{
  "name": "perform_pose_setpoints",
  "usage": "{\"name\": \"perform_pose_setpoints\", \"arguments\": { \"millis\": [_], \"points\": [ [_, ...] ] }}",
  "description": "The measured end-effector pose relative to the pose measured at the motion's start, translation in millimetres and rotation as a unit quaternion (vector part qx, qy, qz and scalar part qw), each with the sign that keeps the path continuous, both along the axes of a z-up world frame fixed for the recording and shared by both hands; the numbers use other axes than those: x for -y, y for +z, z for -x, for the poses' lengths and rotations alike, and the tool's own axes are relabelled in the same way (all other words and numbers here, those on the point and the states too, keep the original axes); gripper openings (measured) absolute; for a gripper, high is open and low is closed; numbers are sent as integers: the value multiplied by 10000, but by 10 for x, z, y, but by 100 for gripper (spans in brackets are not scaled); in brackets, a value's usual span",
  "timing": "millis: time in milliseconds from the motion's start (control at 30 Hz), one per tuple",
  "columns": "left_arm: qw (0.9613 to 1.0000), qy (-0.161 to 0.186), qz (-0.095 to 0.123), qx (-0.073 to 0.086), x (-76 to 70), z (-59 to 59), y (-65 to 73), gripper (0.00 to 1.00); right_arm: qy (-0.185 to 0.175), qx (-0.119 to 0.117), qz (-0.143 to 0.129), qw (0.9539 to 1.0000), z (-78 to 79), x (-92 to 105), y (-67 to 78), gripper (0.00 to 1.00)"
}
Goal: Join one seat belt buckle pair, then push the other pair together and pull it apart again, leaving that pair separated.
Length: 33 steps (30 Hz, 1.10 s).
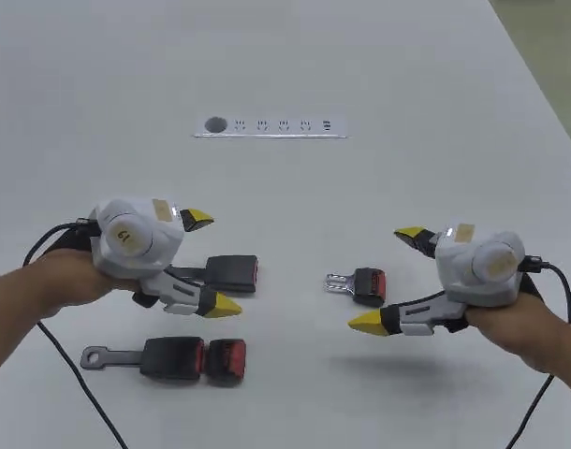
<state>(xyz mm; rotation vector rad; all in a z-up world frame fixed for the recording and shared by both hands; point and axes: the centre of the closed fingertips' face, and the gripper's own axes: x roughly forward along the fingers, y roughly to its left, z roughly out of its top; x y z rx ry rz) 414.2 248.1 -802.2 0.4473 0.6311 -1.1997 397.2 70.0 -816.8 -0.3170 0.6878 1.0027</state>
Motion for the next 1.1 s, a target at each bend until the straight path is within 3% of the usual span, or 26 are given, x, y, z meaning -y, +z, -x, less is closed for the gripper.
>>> {"name": "perform_pose_setpoints", "arguments": {
  "millis": [133, 200, 333, 367, 467, 567, 600, 633, 733, 800, 833, 900, 1000, 1067, 1100],
  "points": [
    [9998, -117, -132, -112, 0, -13, -169, 85, 430, -367, 128, 9983, 84, 15, -196, 93],
    [9995, -113, -170, -238, 10, -12, -258, 82, 533, -318, 191, 9979, 59, 5, -258, 91],
    [9991, -234, -249, -261, 21, -31, -385, 81, 791, -389, 229, 9958, 69, -24, -330, 86],
    [9988, -315, -278, -232, 12, -38, -413, 80, 815, -505, 168, 9952, 73, -30, -346, 85],
    [9991, -177, -266, -275, -12, -105, -481, 73, 888, -476, 177, 9948, 29, -13, -378, 79],
    [9988, -297, -254, -298, -22, -75, -522, 72, 988, -520, 129, 9937, 38, -4, -400, 76],
    [9988, -323, -262, -257, -37, -68, -540, 72, 935, -497, 346, 9938, 33, 75, -459, 73],
    [9987, -451, -175, -162, -10, -66, -526, 71, 1163, -244, 319, 9924, 0, 71, -436, 68],
    [9986, -483, -187, -119, -19, -103, -518, 67, 1064, -231, 369, 9934, 4, 97, -412, 55],
    [9985, -500, -179, -118, -15, -101, -508, 62, 1085, -223, 336, 9933, 11, 93, -393, 52],
    [9980, -593, -224, -60, -18, -94, -503, 57, 1082, -209, 362, 9933, 4, 93, -389, 47],
    [9979, -614, -164, -99, -14, -62, -489, 49, 1121, -189, 381, 9928, 17, 87, -382, 36],
    [9977, -642, -173, -95, -9, -64, -492, 49, 1107, -189, 306, 9932, -5, 74, -355, 36],
    [9958, -906, -114, -38, 23, -18, -467, 43, 1118, -201, 280, 9931, -9, 47, -357, 36],
    [9951, -967, -181, -97, 4, 19, -487, 40, 1117, -208, 267, 9932, -15, 38, -354, 36]
  ]
}}
